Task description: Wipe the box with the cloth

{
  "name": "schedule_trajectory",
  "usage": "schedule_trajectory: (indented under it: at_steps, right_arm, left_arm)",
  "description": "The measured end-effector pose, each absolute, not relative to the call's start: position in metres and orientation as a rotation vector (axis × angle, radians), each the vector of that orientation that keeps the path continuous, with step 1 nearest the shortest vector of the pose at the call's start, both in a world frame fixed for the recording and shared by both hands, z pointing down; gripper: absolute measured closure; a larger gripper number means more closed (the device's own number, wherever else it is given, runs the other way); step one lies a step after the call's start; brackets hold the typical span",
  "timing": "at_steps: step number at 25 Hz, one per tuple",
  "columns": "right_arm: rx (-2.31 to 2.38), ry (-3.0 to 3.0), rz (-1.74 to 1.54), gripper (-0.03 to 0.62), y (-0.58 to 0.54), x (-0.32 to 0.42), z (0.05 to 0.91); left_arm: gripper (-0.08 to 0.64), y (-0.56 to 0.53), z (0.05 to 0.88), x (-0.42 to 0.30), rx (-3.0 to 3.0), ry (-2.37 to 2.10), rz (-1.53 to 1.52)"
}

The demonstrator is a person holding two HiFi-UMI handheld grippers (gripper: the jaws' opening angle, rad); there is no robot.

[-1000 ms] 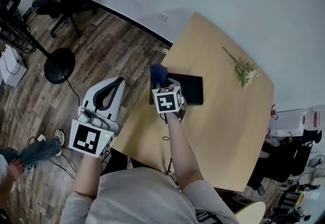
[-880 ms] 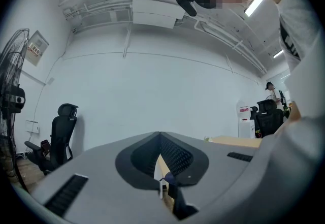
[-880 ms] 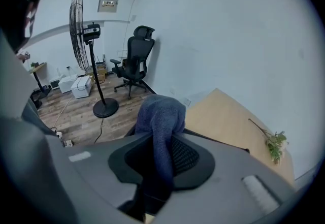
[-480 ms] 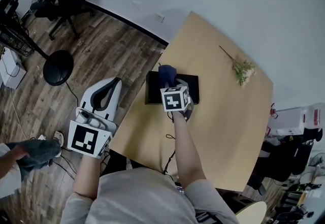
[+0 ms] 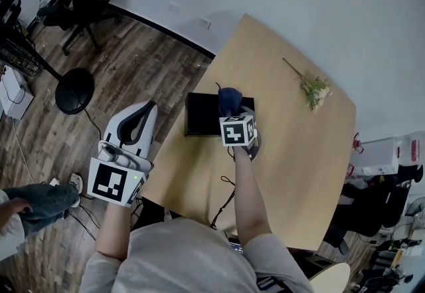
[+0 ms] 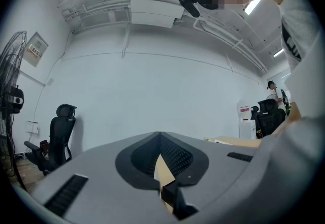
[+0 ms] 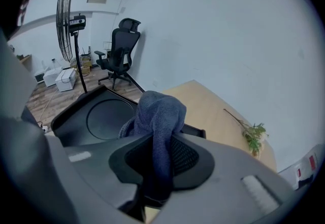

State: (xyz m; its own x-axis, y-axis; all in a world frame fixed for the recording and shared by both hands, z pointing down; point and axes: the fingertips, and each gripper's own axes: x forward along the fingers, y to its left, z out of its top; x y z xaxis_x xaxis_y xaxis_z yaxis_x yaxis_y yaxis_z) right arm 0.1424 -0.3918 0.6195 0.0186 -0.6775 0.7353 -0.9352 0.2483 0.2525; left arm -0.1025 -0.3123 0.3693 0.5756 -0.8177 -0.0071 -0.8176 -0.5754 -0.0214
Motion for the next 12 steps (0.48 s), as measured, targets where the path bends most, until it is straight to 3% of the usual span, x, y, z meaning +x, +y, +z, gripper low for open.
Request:
schedule_trajectory:
  at_steps: [12]
  right_arm:
    - [1.57, -1.686, 0.445, 0.503, -0.387, 0.183, 0.62]
  left_arm:
    - [0.552, -0.311, 0.369, -0.098, -2.761, 1.439, -0.016]
